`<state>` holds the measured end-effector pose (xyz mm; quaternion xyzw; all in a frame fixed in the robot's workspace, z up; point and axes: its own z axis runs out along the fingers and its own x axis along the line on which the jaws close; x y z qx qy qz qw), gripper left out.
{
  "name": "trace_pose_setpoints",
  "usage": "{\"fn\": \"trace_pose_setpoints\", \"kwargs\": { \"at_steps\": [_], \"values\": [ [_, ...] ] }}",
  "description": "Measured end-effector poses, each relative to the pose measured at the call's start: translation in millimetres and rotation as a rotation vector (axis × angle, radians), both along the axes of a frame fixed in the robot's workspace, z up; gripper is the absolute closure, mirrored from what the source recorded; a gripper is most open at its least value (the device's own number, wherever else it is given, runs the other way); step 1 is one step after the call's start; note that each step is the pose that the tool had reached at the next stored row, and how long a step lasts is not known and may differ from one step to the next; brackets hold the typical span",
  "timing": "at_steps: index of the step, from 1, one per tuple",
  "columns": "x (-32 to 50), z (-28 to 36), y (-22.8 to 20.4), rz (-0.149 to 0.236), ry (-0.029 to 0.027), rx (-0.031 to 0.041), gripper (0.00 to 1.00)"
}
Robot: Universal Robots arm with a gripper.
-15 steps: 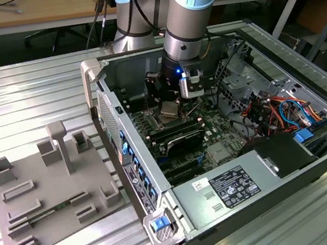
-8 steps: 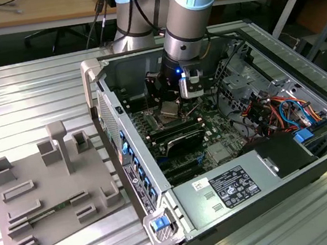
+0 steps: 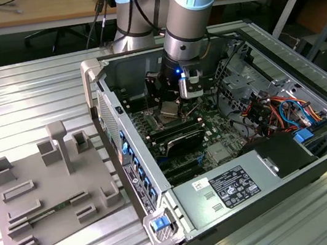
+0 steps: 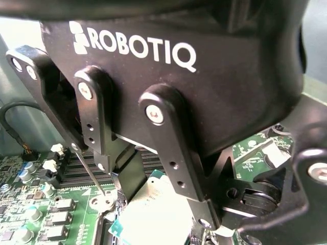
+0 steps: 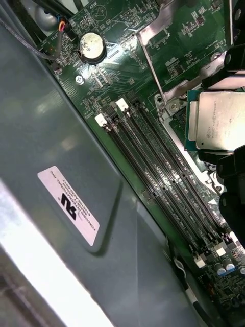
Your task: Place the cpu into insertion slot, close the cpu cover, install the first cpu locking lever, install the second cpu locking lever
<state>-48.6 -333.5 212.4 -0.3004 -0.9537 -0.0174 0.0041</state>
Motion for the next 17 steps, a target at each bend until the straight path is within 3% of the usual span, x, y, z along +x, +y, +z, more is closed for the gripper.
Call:
{"fn": "trace_pose_setpoints", "kwargs": {
  "at_steps": [17],
  "values": [
    [0.0,-0.3,0.0,-0.034,0.0,0.0,0.45]
  ]
}}
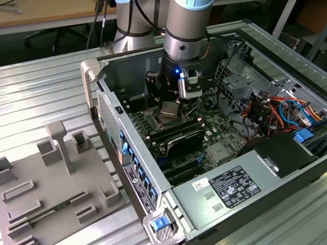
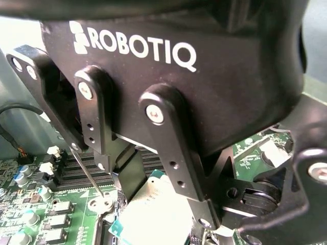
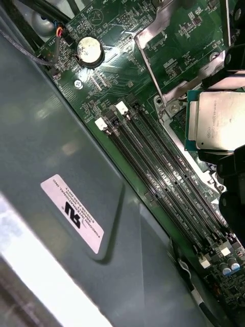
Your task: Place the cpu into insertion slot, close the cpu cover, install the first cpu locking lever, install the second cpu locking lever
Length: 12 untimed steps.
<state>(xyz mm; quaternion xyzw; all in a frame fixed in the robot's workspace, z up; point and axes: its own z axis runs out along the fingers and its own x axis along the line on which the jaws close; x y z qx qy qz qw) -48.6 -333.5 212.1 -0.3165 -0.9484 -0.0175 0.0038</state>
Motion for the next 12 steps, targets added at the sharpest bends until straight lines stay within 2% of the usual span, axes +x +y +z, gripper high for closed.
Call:
{"fn": "trace_pose_setpoints", "kwargs": {
  "at_steps": [12],
  "values": [
    [0.0,-0.4,0.0,-0.021,0.0,0.0,0.45]
  ]
}}
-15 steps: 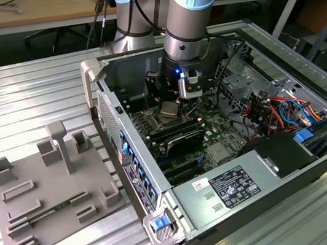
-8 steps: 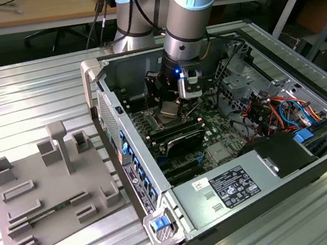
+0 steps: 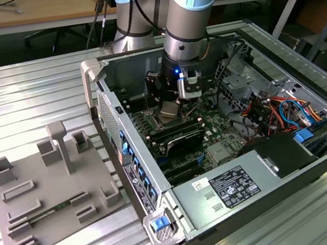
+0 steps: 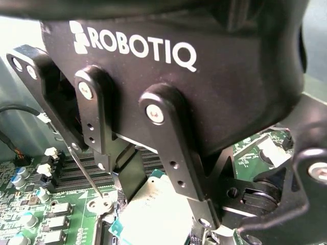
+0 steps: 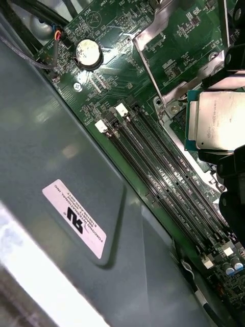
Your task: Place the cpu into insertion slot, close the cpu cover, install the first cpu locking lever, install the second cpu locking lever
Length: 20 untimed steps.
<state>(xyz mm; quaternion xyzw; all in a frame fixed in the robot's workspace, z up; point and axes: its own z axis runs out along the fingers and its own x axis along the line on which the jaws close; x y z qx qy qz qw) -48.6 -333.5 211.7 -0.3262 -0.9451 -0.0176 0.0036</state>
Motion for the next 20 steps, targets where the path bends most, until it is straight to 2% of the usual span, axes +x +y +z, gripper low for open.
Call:
{"fn": "trace_pose_setpoints", "kwargs": {
  "at_steps": [20],
  "values": [
    [0.0,-0.8,0.0,-0.057,0.0,0.0,0.45]
  ]
}}
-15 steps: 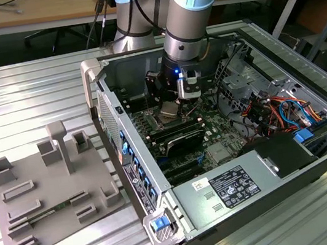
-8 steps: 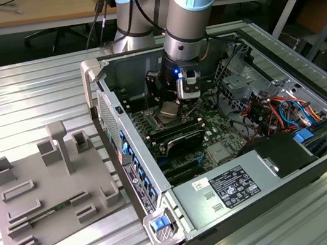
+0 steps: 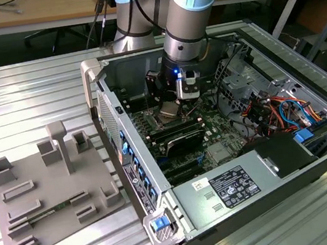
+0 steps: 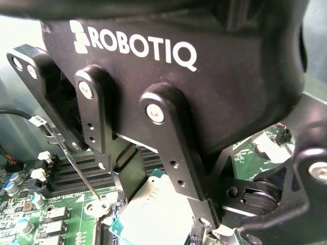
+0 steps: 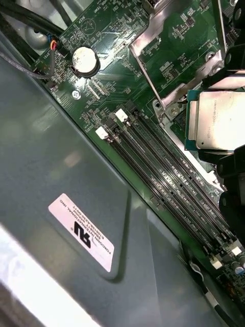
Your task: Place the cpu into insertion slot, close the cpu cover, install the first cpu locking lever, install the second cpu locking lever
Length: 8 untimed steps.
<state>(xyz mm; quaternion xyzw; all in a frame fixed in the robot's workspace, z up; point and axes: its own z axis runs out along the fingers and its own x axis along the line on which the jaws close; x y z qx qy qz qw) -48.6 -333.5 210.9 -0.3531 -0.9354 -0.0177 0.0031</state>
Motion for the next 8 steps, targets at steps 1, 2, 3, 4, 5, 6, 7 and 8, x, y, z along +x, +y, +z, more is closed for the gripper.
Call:
{"fn": "trace_pose_setpoints", "kwargs": {
  "at_steps": [1,2,3,4,5,6,7,8],
  "values": [
    [0.0,0.0,0.0,-0.002,0.0,0.0,0.45],
    [0.0,-0.1,0.0,-0.005,0.0,0.0,0.45],
    [0.0,-0.1,0.0,-0.007,0.0,0.0,0.45],
    [0.0,-0.2,0.0,-0.011,0.0,0.0,0.45],
    [0.0,-0.2,0.0,-0.015,0.0,-0.0001,0.45],
    [0.0,-0.3,0.0,-0.018,0.0,0.0,0.45],
    [0.0,-0.3,0.0,-0.02,0.0,0.0,0.45],
    [0.0,-0.3,0.0,-0.024,0.0,0.0,0.45]
  ]
}}
